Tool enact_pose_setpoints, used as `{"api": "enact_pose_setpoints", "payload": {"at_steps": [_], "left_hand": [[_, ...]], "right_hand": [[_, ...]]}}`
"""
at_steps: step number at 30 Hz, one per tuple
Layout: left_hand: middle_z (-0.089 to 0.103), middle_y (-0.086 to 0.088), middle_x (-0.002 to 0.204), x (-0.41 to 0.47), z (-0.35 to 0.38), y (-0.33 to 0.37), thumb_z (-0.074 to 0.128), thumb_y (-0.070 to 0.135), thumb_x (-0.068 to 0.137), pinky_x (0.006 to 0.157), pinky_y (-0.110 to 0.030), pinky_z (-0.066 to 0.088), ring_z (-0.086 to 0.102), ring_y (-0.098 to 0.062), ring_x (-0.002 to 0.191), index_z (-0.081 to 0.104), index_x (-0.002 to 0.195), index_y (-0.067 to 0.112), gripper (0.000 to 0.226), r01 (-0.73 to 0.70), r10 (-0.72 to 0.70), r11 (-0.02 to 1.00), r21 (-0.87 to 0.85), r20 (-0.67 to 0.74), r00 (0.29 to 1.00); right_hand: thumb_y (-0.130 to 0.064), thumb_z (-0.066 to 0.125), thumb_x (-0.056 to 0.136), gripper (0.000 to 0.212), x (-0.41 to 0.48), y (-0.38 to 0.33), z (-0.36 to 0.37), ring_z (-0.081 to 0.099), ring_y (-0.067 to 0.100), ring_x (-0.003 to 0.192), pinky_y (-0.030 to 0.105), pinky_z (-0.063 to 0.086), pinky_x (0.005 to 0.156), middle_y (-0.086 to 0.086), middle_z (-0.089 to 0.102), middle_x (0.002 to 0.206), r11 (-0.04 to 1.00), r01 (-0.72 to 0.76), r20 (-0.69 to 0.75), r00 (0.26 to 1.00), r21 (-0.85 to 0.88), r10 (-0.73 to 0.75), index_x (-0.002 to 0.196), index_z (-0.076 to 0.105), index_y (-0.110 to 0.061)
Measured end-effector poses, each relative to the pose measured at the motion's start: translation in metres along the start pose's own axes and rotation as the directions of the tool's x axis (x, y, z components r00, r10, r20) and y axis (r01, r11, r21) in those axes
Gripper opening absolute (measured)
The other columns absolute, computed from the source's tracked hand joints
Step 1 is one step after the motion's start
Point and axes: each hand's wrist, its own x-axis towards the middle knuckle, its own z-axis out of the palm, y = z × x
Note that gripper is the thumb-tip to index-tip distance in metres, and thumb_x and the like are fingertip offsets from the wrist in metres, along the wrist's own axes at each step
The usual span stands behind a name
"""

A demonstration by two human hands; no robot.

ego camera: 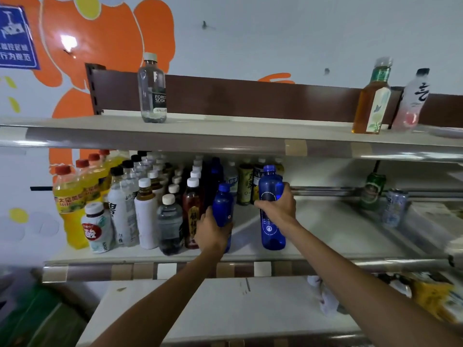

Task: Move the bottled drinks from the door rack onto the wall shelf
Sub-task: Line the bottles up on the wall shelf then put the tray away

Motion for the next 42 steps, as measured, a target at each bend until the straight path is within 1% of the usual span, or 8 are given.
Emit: {"api": "enact_pose_setpoints", "payload": {"at_steps": [7, 12, 17, 19, 24, 31, 35, 42], "left_hand": [[0.052, -0.007, 0.118, 0.008, 0.024, -0.002, 0.074, 0.028, 0.08, 0.077, -0.033, 0.048, 0.058, -0.023, 0.098, 0.045, 0.128, 0.012, 0.059, 0.015, -0.015, 1.0, 0.004, -0.043, 0.999], [0.05, -0.01, 0.12, -0.002, 0.028, -0.01, 0.081, 0.024, 0.073, 0.076, -0.034, 0.052, 0.056, -0.025, 0.104, 0.04, 0.121, 0.011, 0.064, 0.068, -0.059, 0.995, 0.077, -0.114, 0.992], [0.065, -0.002, 0.098, -0.021, 0.037, -0.035, 0.063, 0.026, 0.091, 0.072, -0.033, 0.057, 0.062, -0.015, 0.081, 0.051, 0.097, 0.018, 0.015, 0.065, -0.093, 0.967, 0.248, 0.103, 0.99], [0.065, -0.002, 0.095, -0.02, 0.04, -0.037, 0.057, 0.024, 0.095, 0.07, -0.03, 0.056, 0.061, -0.012, 0.077, 0.052, 0.101, 0.018, 0.01, 0.055, -0.093, 0.96, 0.276, 0.125, 0.988], [0.064, -0.007, 0.102, 0.0, 0.041, -0.029, 0.053, 0.015, 0.097, 0.066, -0.026, 0.047, 0.055, -0.014, 0.077, 0.049, 0.114, 0.012, 0.018, 0.055, -0.108, 0.933, 0.355, 0.132, 0.985], [0.064, -0.008, 0.108, 0.03, 0.052, -0.034, 0.049, 0.009, 0.098, 0.076, -0.029, 0.053, 0.061, -0.017, 0.084, 0.046, 0.12, 0.011, 0.022, 0.016, -0.108, 0.904, 0.427, 0.192, 0.975], [0.062, -0.01, 0.114, 0.042, 0.054, -0.034, 0.046, 0.003, 0.097, 0.078, -0.029, 0.047, 0.061, -0.022, 0.098, 0.05, 0.121, 0.009, 0.025, 0.045, -0.15, 0.891, 0.451, 0.2, 0.968], [0.06, -0.01, 0.12, 0.045, 0.061, -0.03, 0.043, 0.003, 0.098, 0.087, -0.032, 0.048, 0.061, -0.022, 0.106, 0.05, 0.123, 0.009, 0.027, 0.03, -0.154, 0.873, 0.486, 0.218, 0.964]], "right_hand": [[-0.017, 0.086, 0.06, 0.076, 0.03, 0.018, 0.005, 0.061, 0.025, 0.101, 0.045, 0.052, 0.091, 0.002, 0.06, 0.116, 1.0, 0.006, 0.051, 0.999, -0.027, -0.005, 0.124, 0.045, -0.021], [-0.018, 0.086, 0.062, 0.078, 0.036, 0.025, 0.009, 0.06, 0.026, 0.106, 0.046, 0.051, 0.093, 0.004, 0.059, 0.12, 1.0, 0.01, 0.072, 0.997, -0.009, -0.009, 0.128, 0.045, -0.02], [-0.015, 0.085, 0.063, 0.081, 0.031, 0.03, 0.013, 0.059, 0.027, 0.108, 0.048, 0.05, 0.096, 0.005, 0.059, 0.121, 0.999, 0.004, 0.095, 0.995, 0.038, -0.008, 0.132, 0.043, -0.021], [-0.013, 0.084, 0.064, 0.078, 0.03, 0.032, 0.015, 0.059, 0.026, 0.107, 0.048, 0.049, 0.096, 0.004, 0.059, 0.119, 0.999, 0.005, 0.108, 0.994, 0.049, -0.01, 0.13, 0.044, -0.02], [-0.011, 0.084, 0.063, 0.072, 0.038, 0.029, 0.018, 0.061, 0.026, 0.101, 0.046, 0.052, 0.091, 0.003, 0.06, 0.114, 0.997, 0.014, 0.092, 0.995, 0.08, -0.022, 0.122, 0.046, -0.023], [-0.008, 0.083, 0.066, 0.068, 0.044, 0.028, 0.019, 0.058, 0.012, 0.091, 0.031, 0.046, 0.08, -0.004, 0.058, 0.108, 0.992, 0.031, 0.084, 0.996, 0.118, -0.041, 0.12, 0.046, -0.024], [-0.008, 0.084, 0.063, 0.069, 0.045, 0.038, 0.015, 0.063, 0.013, 0.09, 0.036, 0.053, 0.083, -0.005, 0.063, 0.104, 0.995, 0.048, 0.086, 0.995, 0.082, -0.055, 0.121, 0.048, -0.023], [-0.005, 0.082, 0.063, 0.072, 0.042, 0.04, 0.013, 0.064, 0.017, 0.091, 0.031, 0.053, 0.077, -0.005, 0.062, 0.103, 0.996, 0.076, 0.116, 0.99, 0.047, -0.081, 0.124, 0.047, -0.023]]}}
